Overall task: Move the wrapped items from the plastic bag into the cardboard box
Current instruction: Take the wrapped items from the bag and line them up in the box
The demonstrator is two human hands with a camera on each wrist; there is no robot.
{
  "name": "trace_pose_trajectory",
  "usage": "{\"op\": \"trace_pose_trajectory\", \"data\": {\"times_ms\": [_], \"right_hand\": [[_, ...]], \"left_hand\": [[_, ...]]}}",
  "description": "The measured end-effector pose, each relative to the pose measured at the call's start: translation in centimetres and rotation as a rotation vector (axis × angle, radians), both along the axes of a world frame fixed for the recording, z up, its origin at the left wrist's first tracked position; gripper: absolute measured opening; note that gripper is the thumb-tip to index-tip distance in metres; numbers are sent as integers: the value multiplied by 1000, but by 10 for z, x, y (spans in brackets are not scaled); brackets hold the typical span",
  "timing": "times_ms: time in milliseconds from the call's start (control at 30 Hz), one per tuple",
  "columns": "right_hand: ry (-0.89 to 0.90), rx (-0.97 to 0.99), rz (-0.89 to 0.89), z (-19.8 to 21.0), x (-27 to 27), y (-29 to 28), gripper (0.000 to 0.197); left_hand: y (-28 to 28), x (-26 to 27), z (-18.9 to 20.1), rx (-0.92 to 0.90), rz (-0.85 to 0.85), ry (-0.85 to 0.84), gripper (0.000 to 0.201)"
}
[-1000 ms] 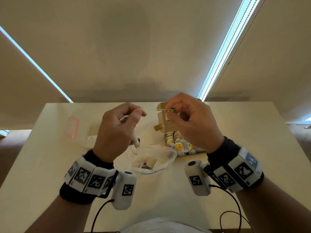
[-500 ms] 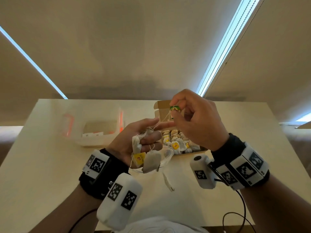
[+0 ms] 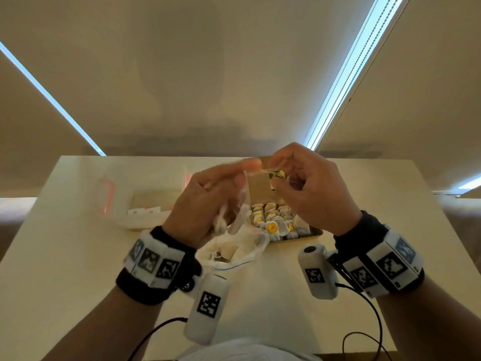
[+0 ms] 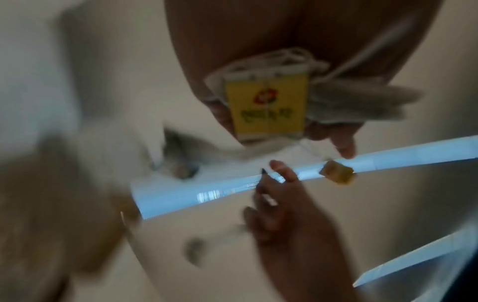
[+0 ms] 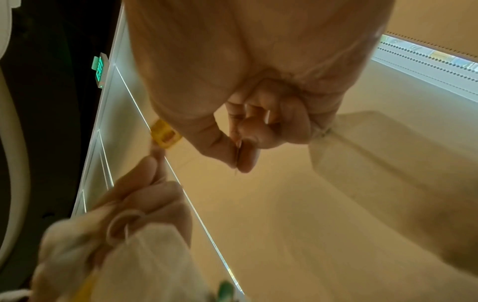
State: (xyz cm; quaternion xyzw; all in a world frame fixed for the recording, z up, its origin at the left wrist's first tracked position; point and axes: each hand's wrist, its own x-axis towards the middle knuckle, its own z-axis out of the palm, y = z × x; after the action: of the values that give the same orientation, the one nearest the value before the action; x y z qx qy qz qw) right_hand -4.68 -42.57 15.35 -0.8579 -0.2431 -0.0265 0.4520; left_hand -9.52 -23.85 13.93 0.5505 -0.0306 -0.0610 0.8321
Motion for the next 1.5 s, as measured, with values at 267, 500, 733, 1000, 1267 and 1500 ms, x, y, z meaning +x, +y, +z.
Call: {"op": "trace_pose_trajectory", "data": {"times_ms": [267,500,733,1000,1267,1500], "right_hand": [[-14,19,-24,1,3,-2,19],[-32,11,-31,1,3,-5,18],[-10,5,-29,5,2,-5,18],[-28,-21,3,7,2,-8,18],[31,26,130,15,6,-8,23],[78,-90,68,1,3,-9,20]], "left_hand": [[5,-3,-6,512,197,-59,18],[8,3,-7,464,120,165,20],[3,-1,-14,389,-68,311,22],[9,-8,5,679,-77,57,17],[6,10,-8,889,-149,-57,15],[6,-5,-8,739,-188,-26,11]]}}
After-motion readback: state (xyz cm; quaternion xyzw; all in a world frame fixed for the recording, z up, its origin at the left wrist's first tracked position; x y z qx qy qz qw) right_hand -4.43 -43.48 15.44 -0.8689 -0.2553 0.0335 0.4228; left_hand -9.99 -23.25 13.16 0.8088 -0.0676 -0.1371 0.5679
